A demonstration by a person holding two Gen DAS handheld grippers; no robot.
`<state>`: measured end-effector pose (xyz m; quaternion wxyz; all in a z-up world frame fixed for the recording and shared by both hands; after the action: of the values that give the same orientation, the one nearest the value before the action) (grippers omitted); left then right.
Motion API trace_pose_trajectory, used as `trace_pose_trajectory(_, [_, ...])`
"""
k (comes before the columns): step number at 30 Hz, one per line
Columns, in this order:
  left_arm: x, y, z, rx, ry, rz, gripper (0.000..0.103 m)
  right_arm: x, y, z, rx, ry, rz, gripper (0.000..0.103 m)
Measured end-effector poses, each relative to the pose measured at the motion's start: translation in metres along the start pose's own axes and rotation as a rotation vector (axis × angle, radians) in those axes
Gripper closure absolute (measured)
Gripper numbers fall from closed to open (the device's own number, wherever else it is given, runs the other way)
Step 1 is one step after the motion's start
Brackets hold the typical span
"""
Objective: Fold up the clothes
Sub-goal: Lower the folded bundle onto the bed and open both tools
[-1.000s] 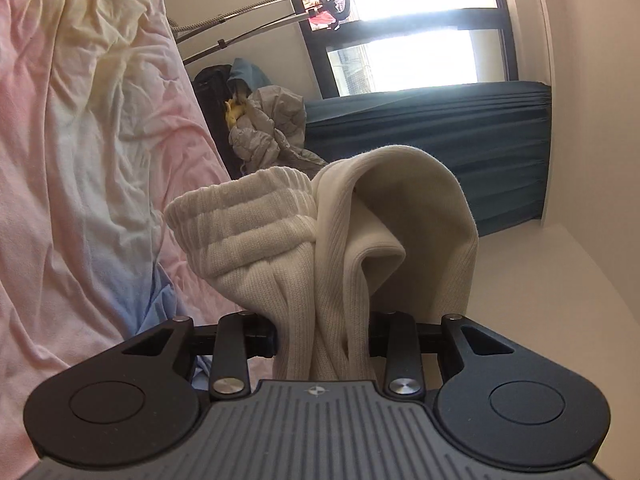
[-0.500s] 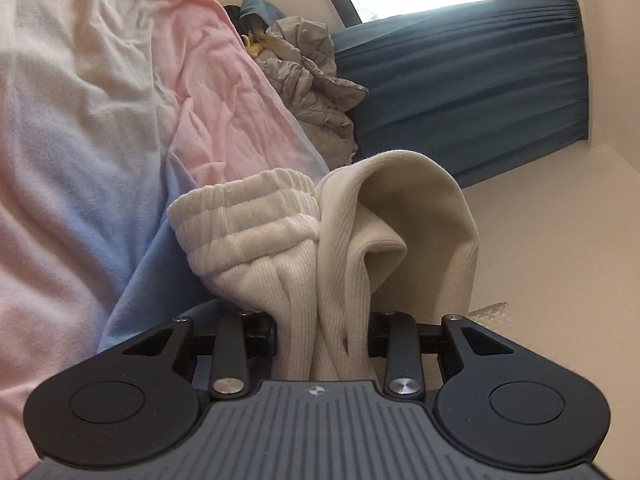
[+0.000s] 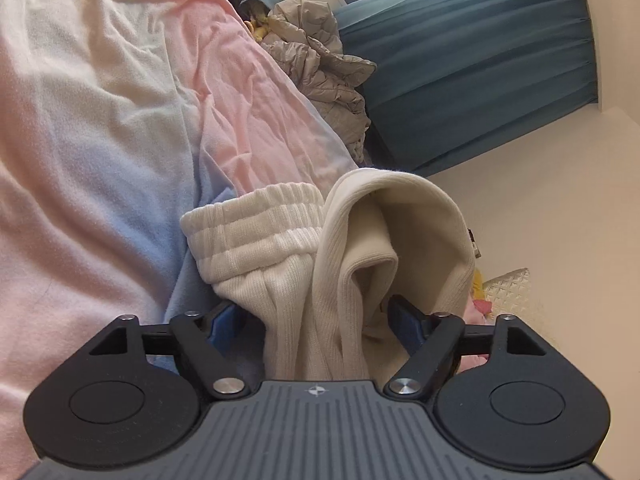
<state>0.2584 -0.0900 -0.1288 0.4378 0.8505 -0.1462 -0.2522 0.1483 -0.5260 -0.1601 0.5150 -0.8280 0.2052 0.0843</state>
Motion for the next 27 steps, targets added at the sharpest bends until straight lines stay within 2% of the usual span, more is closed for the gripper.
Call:
trace_pose_trajectory(1, [-0.008,0.003,-0.005,0.034,0.006,-0.009,0.01,-0.008,-0.003,-0.002,-0.024,0.035,0.011,0.037])
trace_pose_trajectory(3, [-0.024,0.01,-0.015,0.119,0.028,-0.036,0.007,-0.02,-0.011,-0.006,-0.066,0.081,0.016,0.037])
trace_pose_trajectory(10, [-0.089,0.034,-0.051,0.403,0.08,-0.114,0.001,-0.06,-0.056,0.002,-0.237,0.152,-0.04,0.037])
trace_pose_trajectory(12, [-0.111,0.038,-0.061,0.461,0.108,-0.133,0.001,-0.071,-0.077,0.009,-0.291,0.153,-0.09,0.037])
trace_pose_trajectory(15, [-0.151,0.049,-0.072,0.575,0.17,-0.186,0.0,-0.099,-0.112,0.022,-0.441,0.164,-0.226,0.037])
trace_pose_trajectory(19, [-0.193,0.055,-0.083,0.716,0.237,-0.265,0.0,-0.128,-0.15,0.049,-0.575,0.118,-0.344,0.038])
trace_pose_trajectory(27, [-0.266,0.051,-0.088,0.81,0.364,-0.404,0.0,-0.184,-0.201,0.126,-0.766,0.036,-0.523,0.038])
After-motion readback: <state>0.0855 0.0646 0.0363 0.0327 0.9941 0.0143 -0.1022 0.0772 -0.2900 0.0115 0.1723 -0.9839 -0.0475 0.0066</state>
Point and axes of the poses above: each gripper's, at about its wrist camera, not at the fingertips, and x roughly the way its jaws point, y to its right, z to its underside, the point moved 3 cm from there along x, roughly the way its jaws point, and after that the axes turned 10 degrees about y, right-handed, at the moved point
